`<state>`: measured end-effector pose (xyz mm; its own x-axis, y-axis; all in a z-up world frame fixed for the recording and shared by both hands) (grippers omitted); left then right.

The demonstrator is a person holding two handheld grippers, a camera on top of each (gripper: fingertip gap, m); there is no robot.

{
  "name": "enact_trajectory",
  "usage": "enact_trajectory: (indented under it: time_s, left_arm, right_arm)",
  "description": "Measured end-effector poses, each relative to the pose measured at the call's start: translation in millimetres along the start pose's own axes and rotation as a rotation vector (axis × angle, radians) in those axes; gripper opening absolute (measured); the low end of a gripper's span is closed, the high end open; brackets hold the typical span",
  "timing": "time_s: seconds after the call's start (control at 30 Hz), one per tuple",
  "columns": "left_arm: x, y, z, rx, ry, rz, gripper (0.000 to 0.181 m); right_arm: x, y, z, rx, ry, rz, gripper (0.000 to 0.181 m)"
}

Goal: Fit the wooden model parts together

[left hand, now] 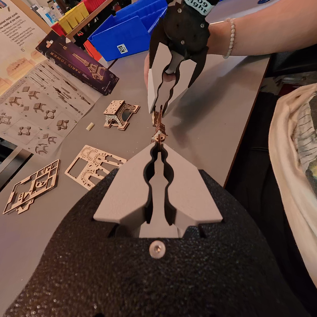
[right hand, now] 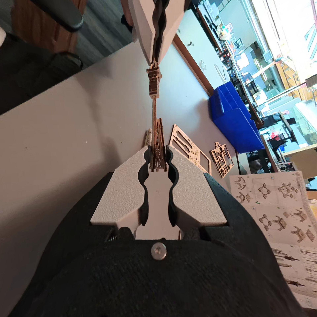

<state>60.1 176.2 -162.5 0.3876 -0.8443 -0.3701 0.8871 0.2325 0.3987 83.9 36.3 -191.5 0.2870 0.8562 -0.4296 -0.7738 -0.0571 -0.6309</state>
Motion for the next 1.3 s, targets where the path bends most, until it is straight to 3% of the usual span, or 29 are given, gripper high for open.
enact_trajectory:
  time_s: [0.47,0.57,0.8,1.0,1.3]
  left_arm:
    - [7,1,-6,-0.072,-0.022,-0.031,0.001]
    - [5,1,1,-0.101,-0.077,-0.032,0.001]
    - [11,-6,-13,-0.124,-0.009,-0.031,0.001]
    - [15,-15,-22,-0.175,0.002,-0.025,0.001]
    - [37,-9,-31,-0.176,0.036,-0.005,0.001]
  right_arm:
    - [8,3,-7,-0.024,0.108,0.018,0.014]
    - [12,8,-16,0.000,0.163,0.059,0.014]
    - [18,21,-26,0.084,0.243,0.179,0.014]
    - [14,17,-27,0.175,0.223,0.176,0.046]
    - [0,10,-27,0.255,0.121,0.159,0.038]
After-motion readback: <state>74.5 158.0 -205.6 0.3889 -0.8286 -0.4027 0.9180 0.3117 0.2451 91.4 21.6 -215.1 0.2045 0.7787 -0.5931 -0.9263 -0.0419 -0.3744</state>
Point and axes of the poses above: each gripper's, where its closed fingertips meet, x out along the fingers, z out of its top, y = z × x across the jaws, the point moved 4 cm from there along -x, back along the fingers, and after that the axes turned 6 degrees about z, right-handed, at the moved point
